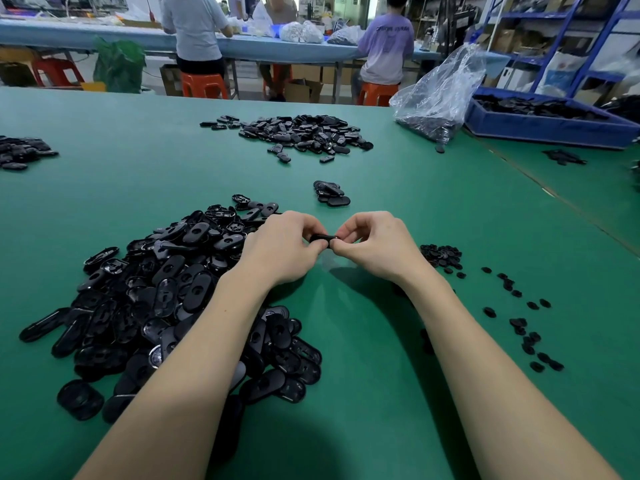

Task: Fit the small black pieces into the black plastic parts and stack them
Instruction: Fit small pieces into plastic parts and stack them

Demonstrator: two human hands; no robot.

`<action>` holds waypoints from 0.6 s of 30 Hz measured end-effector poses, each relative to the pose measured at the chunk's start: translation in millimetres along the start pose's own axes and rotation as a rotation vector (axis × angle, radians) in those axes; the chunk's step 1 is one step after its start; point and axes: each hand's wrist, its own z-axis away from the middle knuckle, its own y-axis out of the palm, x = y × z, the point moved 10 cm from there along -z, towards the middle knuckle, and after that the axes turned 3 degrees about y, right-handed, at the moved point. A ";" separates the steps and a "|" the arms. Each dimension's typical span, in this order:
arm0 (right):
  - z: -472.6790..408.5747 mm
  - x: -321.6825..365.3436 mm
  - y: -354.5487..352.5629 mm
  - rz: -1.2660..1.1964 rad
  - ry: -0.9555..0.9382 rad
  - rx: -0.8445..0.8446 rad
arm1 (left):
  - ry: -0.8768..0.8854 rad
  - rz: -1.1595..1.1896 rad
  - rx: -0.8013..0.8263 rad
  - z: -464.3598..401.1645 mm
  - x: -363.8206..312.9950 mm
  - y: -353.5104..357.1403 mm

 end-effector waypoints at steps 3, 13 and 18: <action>0.8 0.9 0.2 -0.032 -0.014 -0.011 | -0.007 0.001 -0.014 -0.1 -0.1 -0.8; 3.4 24.1 -1.0 0.247 -0.223 -0.059 | -0.046 0.117 -0.071 0.9 5.6 -4.3; -21.4 13.2 -12.1 0.333 -0.108 -0.221 | -0.015 -0.024 -0.086 1.5 10.5 -13.0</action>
